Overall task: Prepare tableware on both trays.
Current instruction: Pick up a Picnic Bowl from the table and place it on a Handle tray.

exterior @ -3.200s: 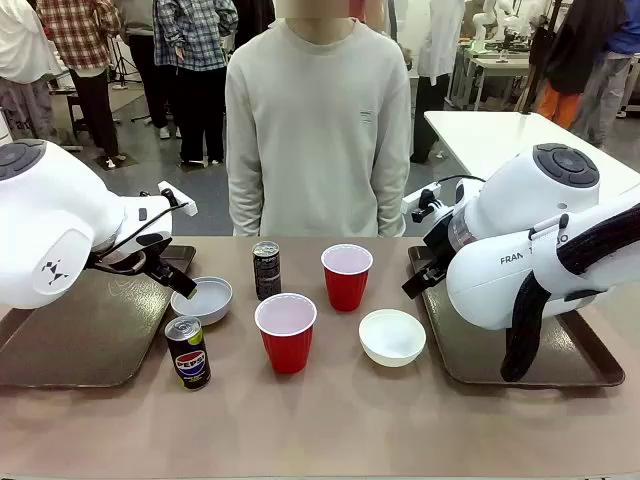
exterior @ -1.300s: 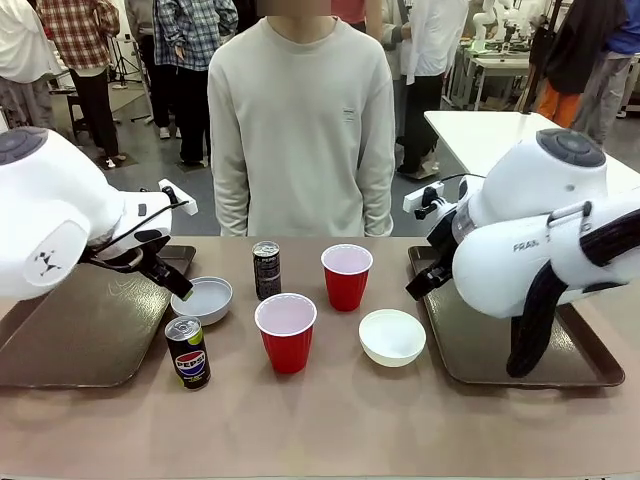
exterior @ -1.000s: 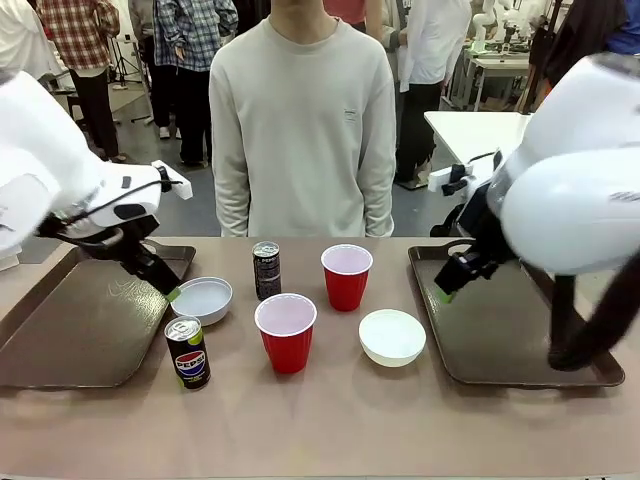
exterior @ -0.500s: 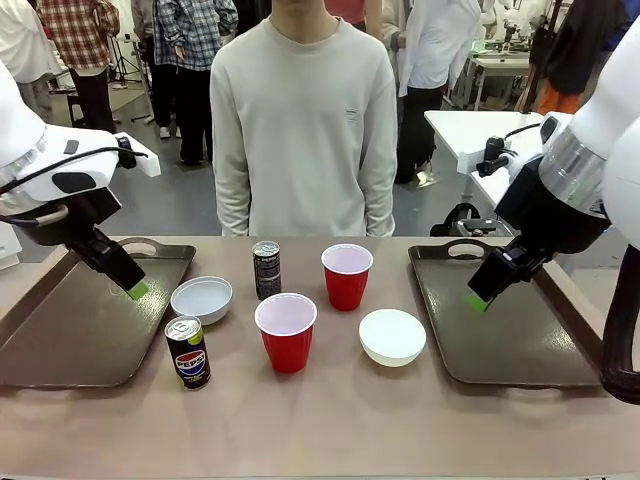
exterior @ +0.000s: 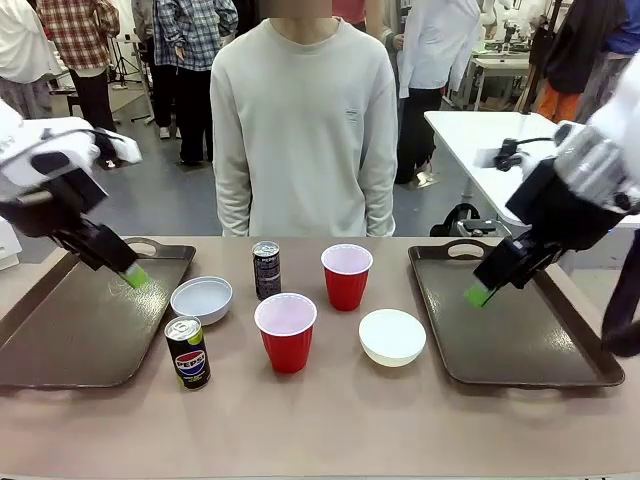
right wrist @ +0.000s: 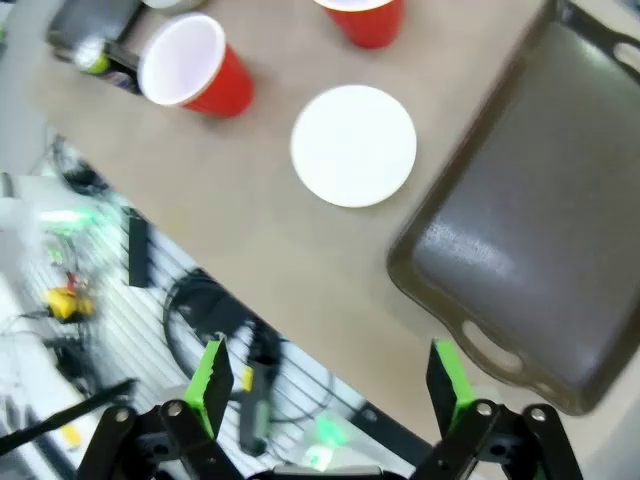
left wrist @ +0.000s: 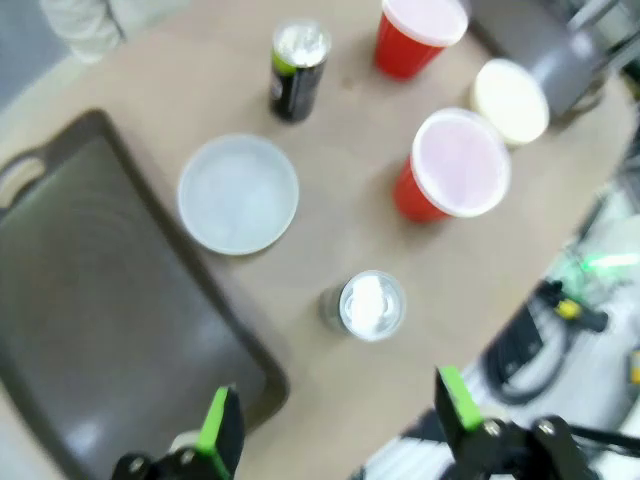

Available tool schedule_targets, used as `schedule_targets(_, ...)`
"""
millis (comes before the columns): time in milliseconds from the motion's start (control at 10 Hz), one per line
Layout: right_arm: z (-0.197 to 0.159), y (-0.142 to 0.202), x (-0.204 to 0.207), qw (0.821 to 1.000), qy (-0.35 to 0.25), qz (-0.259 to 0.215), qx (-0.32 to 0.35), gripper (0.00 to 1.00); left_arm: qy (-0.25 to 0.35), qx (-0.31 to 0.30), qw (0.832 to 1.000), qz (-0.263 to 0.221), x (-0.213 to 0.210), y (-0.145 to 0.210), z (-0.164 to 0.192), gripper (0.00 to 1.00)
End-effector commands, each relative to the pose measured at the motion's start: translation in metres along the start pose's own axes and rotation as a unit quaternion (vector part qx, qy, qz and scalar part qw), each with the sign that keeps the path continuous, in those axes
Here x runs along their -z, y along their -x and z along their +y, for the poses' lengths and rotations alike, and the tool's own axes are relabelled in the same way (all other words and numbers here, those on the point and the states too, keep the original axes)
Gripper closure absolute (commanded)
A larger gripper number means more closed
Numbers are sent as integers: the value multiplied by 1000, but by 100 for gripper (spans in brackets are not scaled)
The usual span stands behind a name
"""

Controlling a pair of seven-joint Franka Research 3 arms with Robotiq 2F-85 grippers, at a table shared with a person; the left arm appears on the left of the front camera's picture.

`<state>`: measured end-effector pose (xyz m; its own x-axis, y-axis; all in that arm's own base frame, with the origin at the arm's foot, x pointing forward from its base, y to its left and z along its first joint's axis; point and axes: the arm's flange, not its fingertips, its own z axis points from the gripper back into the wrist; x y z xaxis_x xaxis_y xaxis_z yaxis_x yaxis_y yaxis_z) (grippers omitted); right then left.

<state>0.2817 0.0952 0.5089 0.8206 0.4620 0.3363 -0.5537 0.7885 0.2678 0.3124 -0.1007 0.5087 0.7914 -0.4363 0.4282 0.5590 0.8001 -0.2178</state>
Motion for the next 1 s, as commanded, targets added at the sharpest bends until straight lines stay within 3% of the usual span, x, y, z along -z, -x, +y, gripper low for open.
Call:
schedule_targets(0, -42, 44, 20, 990, -132, -33, 47, 0, 140, -44, 986, -74, -10, 51, 37, 0)
schedule_targets(200, -68, 78, 34, 966, -229, -72, 92, 0, 202, -105, 968, -105, -14, 81, 72, 0)
schedule_targets(500, -85, 113, 36, 941, -292, -132, 109, 0, 235, -169, 949, -124, -8, 116, 106, 0)
schedule_targets(900, -100, 128, 42, 927, -331, -111, 138, 0, 250, -224, 930, -147, 1, 151, 124, 0)
